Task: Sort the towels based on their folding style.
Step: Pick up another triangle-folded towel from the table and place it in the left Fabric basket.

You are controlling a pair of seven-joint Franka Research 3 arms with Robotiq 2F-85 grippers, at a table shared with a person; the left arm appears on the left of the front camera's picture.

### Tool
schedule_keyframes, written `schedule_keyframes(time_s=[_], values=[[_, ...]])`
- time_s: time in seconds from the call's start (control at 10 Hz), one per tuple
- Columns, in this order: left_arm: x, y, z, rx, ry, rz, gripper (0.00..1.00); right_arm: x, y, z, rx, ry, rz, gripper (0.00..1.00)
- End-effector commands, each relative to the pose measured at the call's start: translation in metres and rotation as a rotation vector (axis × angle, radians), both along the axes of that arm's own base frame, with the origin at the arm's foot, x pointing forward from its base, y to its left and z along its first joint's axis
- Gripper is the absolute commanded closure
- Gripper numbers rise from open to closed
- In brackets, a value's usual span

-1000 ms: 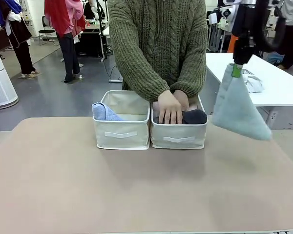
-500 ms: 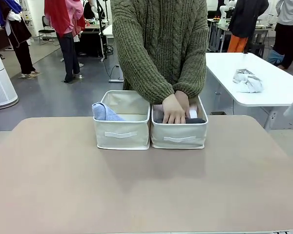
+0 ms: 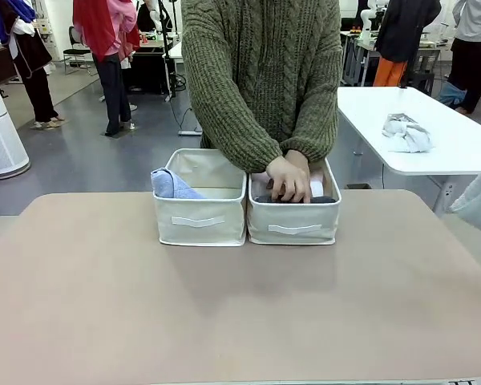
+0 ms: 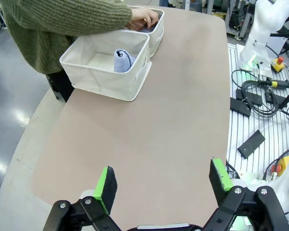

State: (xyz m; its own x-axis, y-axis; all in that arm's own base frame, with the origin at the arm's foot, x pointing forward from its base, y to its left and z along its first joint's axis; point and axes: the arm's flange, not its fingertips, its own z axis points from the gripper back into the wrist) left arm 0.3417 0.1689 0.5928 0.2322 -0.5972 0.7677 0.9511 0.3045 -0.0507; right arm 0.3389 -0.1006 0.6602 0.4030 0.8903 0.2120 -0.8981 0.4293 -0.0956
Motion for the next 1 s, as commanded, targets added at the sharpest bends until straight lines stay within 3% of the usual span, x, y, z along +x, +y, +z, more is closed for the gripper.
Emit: schedule_keyframes(time_s=[0.0, 0.1, 0.2, 0.3, 0.5, 0.7, 0.9], values=[[0.000, -0.001, -0.003, -0.014, -0.034, 0.002, 0.00, 0.005, -0.005, 0.006, -0.019, -0.001, -0.029, 1.00], [0.000, -0.001, -0.003, -0.014, -0.034, 0.002, 0.00, 0.000, 0.000, 0.000, 0.000, 0.000, 0.000, 0.91], [0.000, -0.001, -0.003, -0.014, -0.034, 0.002, 0.00, -0.020, 0.063, 0.031, -0.145, -0.094, 0.130, 0.91], [0.000, -0.001, -0.003, -0.014, -0.034, 0.002, 0.00, -0.037, 0.102, 0.056, -0.195, -0.128, 0.231, 0.91], [0.000, -0.001, -0.003, -0.014, -0.034, 0.002, 0.00, -0.048, 0.153, 0.079, -0.204, -0.099, 0.358, 0.91], [0.000, -0.001, -0.003, -0.014, -0.034, 0.002, 0.00, -0.049, 0.186, 0.071, -0.211, -0.048, 0.423, 0.91], [0.000, -0.001, -0.003, -0.014, -0.034, 0.002, 0.00, -0.050, 0.195, 0.063, -0.107, -0.017, 0.474, 0.91]])
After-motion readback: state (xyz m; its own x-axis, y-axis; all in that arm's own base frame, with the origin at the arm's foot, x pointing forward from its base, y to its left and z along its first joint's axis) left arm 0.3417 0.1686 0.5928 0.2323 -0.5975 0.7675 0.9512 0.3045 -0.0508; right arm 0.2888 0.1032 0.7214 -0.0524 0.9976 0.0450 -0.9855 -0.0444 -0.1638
